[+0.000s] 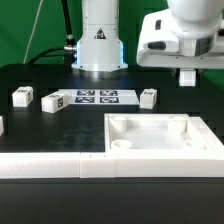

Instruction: Assemble one leg

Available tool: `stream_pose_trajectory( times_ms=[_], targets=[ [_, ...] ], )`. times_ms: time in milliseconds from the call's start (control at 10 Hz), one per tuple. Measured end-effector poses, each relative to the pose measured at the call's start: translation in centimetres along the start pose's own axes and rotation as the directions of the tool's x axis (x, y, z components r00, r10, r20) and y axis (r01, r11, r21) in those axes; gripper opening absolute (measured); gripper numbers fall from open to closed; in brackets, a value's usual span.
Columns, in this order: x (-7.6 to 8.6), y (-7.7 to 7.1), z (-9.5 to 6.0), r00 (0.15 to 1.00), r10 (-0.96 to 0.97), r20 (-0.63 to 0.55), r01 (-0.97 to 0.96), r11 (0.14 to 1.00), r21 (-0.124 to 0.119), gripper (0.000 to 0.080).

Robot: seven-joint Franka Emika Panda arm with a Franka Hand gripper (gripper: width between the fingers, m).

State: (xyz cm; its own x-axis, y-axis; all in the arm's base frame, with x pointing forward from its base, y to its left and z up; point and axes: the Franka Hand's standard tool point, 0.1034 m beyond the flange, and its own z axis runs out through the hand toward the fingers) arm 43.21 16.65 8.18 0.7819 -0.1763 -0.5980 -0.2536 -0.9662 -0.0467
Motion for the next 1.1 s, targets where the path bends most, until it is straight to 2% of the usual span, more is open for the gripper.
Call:
stream_pose_trajectory(
  times_ms=[100,300,500,600,700,800,900,1000,1100],
  targets=[
    [-0.1,0.2,-0.2,0.997,-0.008,-0.078,0.008,1.0,0.006,0.0287],
    [1.1,2.4,-3.7,0.961,-0.077,-0.266,0.072,0.997,-0.03,0.0287],
    [1.9,3.2,-6.2,0.909,-0.118,-0.401,0.11,0.993,-0.044,0.0287],
    [3.0,2.9,-7.6,0.855,-0.132,-0.502,0.127,0.991,-0.044,0.0287],
    [3.2,2.6,-7.7,0.805,-0.123,-0.58,0.13,0.991,-0.03,0.0287],
    [3.3,2.2,-7.8,0.72,-0.113,-0.685,0.144,0.99,-0.012,0.0287],
    [3.0,2.0,-7.4,0.671,-0.117,-0.732,0.16,0.987,-0.012,0.0287],
    [3.5,1.7,-7.5,0.619,-0.126,-0.775,0.18,0.984,-0.016,0.0287],
    [5.1,1.5,-7.9,0.531,-0.141,-0.835,0.211,0.977,-0.031,0.0287]
  ],
)
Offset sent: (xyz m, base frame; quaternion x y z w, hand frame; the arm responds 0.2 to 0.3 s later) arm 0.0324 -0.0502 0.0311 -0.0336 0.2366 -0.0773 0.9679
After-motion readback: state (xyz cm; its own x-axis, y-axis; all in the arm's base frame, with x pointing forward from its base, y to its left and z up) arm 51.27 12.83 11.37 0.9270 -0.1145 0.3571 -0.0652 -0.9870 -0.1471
